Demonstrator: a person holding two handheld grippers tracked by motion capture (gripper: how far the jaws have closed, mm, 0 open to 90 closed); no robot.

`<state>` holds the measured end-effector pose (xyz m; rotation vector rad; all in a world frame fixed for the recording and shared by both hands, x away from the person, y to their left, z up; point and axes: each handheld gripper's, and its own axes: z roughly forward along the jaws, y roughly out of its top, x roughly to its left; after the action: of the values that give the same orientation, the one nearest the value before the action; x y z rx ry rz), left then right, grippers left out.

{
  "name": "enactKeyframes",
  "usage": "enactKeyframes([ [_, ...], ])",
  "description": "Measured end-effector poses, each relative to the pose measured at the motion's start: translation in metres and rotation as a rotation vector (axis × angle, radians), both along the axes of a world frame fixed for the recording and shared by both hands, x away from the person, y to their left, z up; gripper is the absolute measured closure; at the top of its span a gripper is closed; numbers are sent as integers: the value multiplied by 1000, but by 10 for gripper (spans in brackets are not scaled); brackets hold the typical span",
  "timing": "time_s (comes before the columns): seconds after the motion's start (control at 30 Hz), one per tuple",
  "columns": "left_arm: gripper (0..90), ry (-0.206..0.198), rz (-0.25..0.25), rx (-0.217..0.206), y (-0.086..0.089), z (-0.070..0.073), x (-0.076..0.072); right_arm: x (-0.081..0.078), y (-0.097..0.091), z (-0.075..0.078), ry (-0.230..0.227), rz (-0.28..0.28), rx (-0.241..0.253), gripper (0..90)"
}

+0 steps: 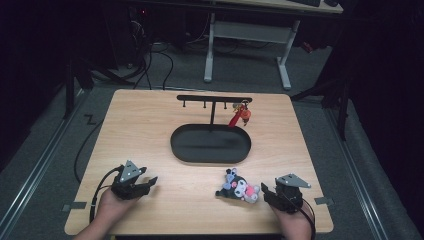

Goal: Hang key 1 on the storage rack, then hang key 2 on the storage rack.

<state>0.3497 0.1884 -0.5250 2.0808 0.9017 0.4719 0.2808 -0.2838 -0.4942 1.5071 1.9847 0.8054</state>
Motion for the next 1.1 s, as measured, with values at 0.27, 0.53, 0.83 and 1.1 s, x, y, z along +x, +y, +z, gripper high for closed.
enactKeyframes([
  [0.27, 441, 3, -8, -1, -1, -1, 1, 11, -1, 1, 196, 11, -66, 380],
  [0.53, 432, 9, -22, 8, -1, -2, -1, 17, 8, 5, 350, 91, -158, 347],
  [0.83, 431, 2, -27, 19, -4, 0, -5, 26, 22, 16, 506, 186, -243, 279],
  [1.1, 429, 5, -41, 29, -6, -2, -4, 22, 26, 24, 573, 250, -256, 196],
])
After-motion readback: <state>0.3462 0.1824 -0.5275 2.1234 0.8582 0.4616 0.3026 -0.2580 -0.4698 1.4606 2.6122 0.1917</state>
